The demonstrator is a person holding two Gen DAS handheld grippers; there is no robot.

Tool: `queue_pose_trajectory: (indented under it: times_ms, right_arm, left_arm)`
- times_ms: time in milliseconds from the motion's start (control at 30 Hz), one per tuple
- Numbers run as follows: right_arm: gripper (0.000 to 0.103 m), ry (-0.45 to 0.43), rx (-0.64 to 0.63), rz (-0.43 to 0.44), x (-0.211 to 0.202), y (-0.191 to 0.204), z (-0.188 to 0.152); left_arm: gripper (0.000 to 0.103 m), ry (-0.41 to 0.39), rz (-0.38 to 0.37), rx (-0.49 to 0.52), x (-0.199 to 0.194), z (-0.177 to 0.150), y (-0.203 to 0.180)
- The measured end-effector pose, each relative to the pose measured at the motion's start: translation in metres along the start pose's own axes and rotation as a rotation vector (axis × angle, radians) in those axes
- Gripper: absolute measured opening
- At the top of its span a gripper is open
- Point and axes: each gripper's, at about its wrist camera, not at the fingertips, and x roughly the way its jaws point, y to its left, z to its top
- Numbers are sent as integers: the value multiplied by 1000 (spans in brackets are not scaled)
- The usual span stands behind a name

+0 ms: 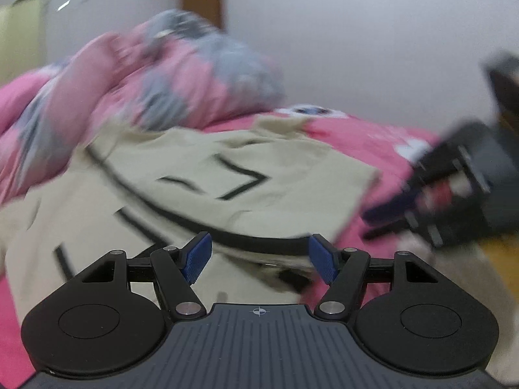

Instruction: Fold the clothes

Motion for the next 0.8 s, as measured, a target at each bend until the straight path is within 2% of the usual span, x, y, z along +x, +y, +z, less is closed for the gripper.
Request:
queue_pose_trajectory:
  times_ms: [133, 167, 233, 267, 300, 433, 700, 800]
  right_arm:
    - [16, -8, 250, -3, -11, -35, -18]
    - [17, -11, 283, -3, -12, -40, -22]
    - [16, -17, 321, -4, -13, -45, -27]
    - [16, -20, 332, -5, -13, -47, -30]
    - [17, -23, 341, -6, -13, -48, -32]
    - [17, -39, 359, 3, -12, -50, -38]
    - [17, -49, 384, 0, -11, -55, -50]
    - [17, -47, 438, 12, -12, -63, -57]
  left_arm:
    - [63, 18, 79, 207, 18, -6, -35]
    - [55, 32, 106, 239, 24, -8, -40]
    - [47, 46, 140, 273, 30, -10, -39]
    - [40, 48, 146, 284, 31, -9, -37]
    - [38, 51, 140, 295, 30, -7, -34]
    - [28, 101, 72, 437, 24, 0, -28]
    - [30, 230, -97, 719, 7, 1, -18]
    - [32, 288, -161, 673, -2, -9, -17]
